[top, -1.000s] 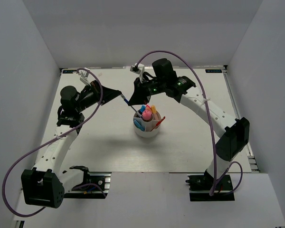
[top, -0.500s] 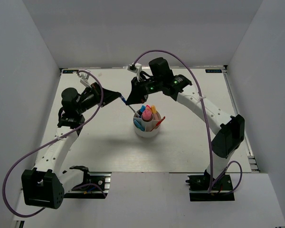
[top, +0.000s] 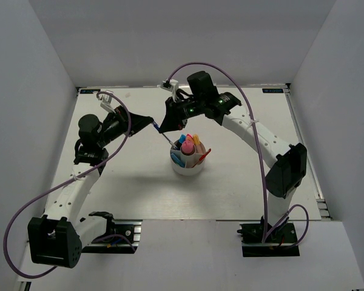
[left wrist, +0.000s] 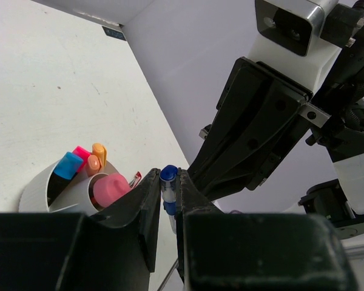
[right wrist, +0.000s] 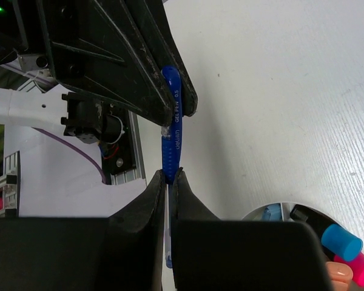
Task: Sort the stationery into containers
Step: Close the pen cap on the pen.
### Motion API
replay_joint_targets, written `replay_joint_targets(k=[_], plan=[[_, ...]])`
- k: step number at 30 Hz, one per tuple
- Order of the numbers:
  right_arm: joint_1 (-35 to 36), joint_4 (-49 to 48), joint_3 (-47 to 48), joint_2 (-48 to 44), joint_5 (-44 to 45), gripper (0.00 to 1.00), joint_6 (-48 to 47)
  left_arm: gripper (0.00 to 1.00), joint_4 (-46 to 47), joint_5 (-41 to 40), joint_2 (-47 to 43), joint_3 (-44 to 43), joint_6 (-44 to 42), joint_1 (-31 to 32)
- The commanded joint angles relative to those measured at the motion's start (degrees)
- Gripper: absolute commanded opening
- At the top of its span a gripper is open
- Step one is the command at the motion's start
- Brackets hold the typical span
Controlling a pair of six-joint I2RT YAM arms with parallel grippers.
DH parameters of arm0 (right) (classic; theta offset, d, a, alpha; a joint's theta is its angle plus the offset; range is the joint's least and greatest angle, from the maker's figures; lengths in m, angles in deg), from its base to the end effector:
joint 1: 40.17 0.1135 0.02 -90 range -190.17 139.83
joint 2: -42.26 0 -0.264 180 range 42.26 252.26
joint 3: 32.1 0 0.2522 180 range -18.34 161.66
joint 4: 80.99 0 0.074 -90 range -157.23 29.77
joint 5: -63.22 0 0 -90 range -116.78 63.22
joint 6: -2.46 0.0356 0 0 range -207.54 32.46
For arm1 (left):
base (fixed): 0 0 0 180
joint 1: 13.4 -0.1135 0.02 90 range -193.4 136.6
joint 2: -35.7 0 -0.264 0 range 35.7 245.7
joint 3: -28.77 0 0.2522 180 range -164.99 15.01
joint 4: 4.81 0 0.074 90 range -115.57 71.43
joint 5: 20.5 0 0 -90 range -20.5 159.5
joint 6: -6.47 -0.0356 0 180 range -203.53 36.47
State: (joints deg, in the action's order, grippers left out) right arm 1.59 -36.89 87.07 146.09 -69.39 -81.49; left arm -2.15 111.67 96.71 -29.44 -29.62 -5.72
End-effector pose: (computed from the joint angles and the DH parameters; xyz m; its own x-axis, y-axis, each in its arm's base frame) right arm 0.2929 0.2938 0.3884 -0.4552 -0.3025 -0.8374 -0.8899 0.1866 0.4163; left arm 0.2389 -0.0563 0.3319 -0.6191 -0.5209 -0.5877 0.4483 0.3801 -0.8091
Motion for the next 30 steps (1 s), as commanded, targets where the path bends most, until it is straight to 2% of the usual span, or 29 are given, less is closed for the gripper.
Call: replay_joint_targets(k=[1,30], plan=[[0.2,-8.5,6.1,0.4,-2.4,0.00,1.3,0.00,-4.1,4.0,-0.3,2.3,-1.2,1.6],[-0.2,-10.6,12.5,4.0,-1.2,0.00,2.8,0.00,-5.8,4.5,-0.2,3.6,-1.3,3.7]])
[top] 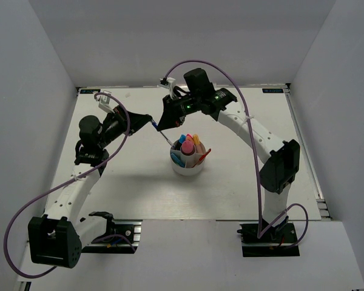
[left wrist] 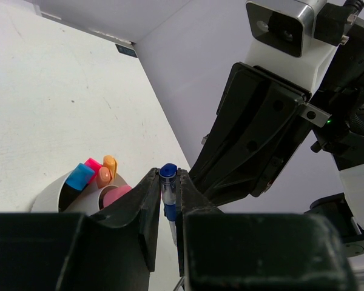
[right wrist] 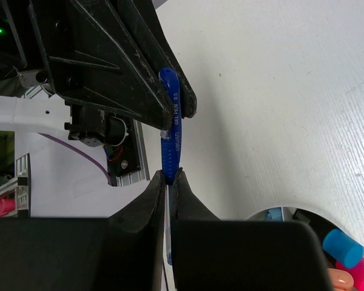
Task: Sort the stationery into containers
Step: Close the pen cap on the pen.
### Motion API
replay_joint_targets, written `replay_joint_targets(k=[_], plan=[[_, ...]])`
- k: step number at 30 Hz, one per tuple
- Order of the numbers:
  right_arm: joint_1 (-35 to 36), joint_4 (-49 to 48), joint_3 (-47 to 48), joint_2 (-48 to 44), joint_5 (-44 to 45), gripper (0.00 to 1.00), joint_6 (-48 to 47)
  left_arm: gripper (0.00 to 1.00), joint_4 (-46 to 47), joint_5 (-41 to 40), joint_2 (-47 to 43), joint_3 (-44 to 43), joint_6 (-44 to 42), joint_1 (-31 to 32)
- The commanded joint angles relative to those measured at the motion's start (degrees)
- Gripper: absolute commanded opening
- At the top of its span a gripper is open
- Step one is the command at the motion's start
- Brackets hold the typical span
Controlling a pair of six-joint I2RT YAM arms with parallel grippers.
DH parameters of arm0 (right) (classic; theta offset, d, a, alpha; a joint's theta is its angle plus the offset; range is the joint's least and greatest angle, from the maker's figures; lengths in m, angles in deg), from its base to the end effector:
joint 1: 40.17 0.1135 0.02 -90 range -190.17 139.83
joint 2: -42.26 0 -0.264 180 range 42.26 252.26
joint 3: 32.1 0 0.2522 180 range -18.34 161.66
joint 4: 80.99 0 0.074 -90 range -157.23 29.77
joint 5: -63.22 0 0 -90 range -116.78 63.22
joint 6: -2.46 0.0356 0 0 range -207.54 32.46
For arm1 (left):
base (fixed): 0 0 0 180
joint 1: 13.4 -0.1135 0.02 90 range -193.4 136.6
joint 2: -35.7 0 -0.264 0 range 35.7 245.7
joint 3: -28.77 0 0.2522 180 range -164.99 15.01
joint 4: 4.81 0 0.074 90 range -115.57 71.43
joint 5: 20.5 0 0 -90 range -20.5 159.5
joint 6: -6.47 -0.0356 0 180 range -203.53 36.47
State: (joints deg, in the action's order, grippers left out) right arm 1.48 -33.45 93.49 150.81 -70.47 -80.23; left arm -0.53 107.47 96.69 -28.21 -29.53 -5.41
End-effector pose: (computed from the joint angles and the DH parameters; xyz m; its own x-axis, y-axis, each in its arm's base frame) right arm 0.3058 0.3048 0.3871 -0.4939 -0.3161 -0.8100 -0.8695 0.1865 0.4574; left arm 0.2402 -0.0558 0.3272 -0.5788 -0.5628 -0.5901 0.4263 0.4081 -0.8073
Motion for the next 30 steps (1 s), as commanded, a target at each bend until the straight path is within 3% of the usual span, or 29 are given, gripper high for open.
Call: replay_joint_targets(k=[1,30], plan=[[-0.1,-13.9,6.1,-0.8,0.0,0.00,1.6,0.00,-7.7,8.6,-0.3,2.4,-1.5,3.4],[-1.0,-15.3,9.6,0.4,2.4,0.00,2.4,0.00,-7.4,8.9,0.7,3.5,-1.4,5.0]])
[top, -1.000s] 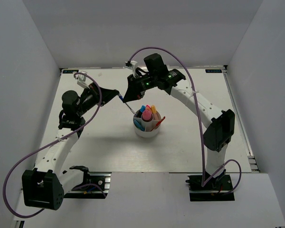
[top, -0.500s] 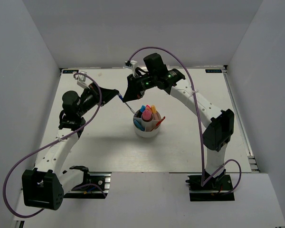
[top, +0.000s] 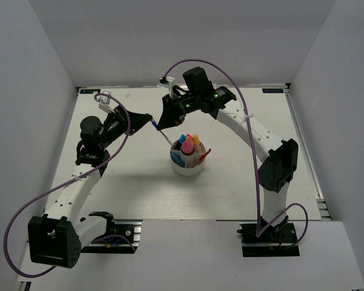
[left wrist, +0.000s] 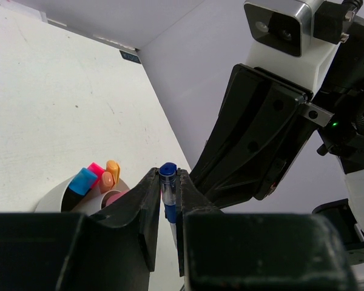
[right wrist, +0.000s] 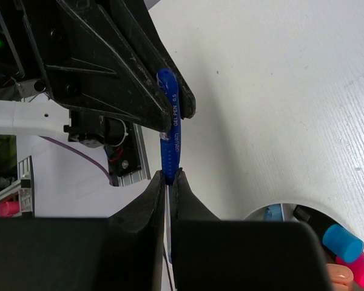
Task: Sort the stationery into containers
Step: Close the pen cap on the pen.
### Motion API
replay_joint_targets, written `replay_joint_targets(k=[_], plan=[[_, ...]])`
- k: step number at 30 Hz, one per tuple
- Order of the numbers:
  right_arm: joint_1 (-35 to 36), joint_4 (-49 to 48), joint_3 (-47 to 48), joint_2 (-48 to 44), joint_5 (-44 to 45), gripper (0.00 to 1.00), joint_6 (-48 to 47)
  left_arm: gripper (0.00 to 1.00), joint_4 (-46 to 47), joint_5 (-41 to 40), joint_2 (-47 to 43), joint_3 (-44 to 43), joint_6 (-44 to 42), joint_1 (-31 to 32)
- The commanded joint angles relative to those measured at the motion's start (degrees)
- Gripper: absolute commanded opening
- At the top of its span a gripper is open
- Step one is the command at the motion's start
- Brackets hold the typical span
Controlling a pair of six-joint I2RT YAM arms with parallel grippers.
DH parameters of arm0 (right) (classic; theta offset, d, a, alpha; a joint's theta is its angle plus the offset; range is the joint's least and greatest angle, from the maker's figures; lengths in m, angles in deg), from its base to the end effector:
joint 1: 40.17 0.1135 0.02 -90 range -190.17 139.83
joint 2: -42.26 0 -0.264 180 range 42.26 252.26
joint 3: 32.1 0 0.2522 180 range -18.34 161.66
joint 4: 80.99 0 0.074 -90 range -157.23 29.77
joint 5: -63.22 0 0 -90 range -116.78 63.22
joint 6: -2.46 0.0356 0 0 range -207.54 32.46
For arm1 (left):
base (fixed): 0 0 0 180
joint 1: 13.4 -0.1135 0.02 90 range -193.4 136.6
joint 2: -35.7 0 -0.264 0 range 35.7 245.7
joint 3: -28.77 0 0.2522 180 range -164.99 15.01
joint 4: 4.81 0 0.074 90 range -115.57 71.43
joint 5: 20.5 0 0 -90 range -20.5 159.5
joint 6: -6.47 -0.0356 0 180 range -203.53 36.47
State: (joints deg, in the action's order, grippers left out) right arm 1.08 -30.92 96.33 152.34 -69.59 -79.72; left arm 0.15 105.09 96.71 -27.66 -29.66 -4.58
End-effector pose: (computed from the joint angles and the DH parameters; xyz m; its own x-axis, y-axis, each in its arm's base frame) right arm 0.3112 0.3051 0.3882 -0.5166 -0.3203 -0.7941 -0.8560 0.2160 0.4697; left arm 0.2403 -0.0583 0.3250 -0.5613 -0.5776 -0.5927 0.4179 0.4204 -0.8054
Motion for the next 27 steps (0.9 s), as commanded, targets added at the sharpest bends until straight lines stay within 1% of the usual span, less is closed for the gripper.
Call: replay_joint_targets(k=[1,27], plan=[[-0.6,-17.9,7.0,-0.9,1.6,0.00,1.9,0.00,-8.1,11.2,0.9,2.9,-1.2,4.2],[-2.4,-20.1,12.0,1.4,2.2,0.00,3.6,0.00,-8.2,11.1,2.5,2.9,-1.2,6.8]])
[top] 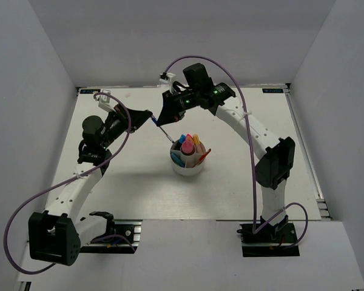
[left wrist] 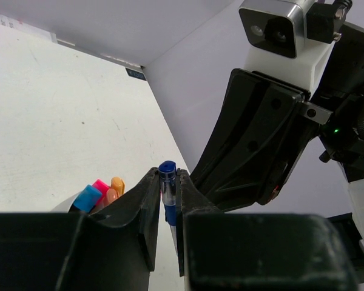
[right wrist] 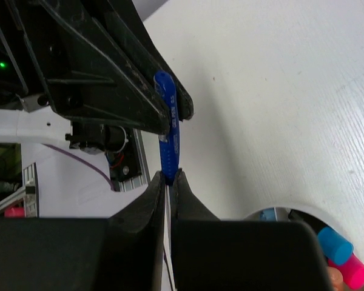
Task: Sort the stationery into containers
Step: Close the pen cap on the pen.
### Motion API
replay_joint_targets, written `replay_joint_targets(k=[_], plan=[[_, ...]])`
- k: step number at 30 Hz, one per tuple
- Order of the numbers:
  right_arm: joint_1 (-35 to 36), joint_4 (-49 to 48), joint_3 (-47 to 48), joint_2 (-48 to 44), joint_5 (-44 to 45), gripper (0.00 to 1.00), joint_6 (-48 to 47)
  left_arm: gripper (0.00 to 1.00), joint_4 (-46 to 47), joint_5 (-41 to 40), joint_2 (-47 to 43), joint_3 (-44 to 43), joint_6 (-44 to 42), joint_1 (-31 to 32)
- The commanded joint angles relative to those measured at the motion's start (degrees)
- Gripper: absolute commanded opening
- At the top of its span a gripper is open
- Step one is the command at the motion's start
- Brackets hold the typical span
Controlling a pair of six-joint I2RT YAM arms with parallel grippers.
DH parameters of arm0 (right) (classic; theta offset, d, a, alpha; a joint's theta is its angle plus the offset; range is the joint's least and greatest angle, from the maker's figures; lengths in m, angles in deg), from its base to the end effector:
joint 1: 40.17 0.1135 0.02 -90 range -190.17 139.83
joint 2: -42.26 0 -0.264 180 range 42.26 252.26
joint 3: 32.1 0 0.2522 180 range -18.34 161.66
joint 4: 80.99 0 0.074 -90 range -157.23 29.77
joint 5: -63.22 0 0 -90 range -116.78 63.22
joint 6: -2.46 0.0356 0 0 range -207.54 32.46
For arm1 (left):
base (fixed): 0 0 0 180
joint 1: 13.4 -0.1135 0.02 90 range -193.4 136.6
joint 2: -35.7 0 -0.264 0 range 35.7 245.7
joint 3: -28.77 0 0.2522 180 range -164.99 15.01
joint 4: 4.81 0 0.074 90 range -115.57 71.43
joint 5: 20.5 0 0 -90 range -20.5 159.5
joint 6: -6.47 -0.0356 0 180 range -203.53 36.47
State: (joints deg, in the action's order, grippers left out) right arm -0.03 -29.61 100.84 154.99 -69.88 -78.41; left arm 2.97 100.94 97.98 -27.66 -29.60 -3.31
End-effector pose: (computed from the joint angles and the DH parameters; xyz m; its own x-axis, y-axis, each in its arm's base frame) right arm 0.3239 0.3050 0.3924 -0.5363 -0.3007 -0.7887 -0.8432 0.2319 0.4849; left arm 0.2452 -0.0625 0.3250 -0.5162 -0.6086 -0.6026 0.4170 0.4360 -0.7975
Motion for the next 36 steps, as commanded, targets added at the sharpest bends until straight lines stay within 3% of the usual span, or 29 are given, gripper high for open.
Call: replay_joint_targets(k=[1,17,36], plan=[[-1.2,-21.5,7.6,-1.1,2.6,0.00,2.4,0.00,-10.9,15.2,1.4,2.8,-1.3,5.6],[-1.8,-21.9,7.4,-1.5,2.0,0.00,2.8,0.00,-11.6,14.0,1.3,2.6,-1.9,6.1],[-1.9,-20.1,-14.0,-12.5,-1.9,0.01,1.7,0.00,-10.1,7.9,3.0,-8.3,-4.1,2.3]])
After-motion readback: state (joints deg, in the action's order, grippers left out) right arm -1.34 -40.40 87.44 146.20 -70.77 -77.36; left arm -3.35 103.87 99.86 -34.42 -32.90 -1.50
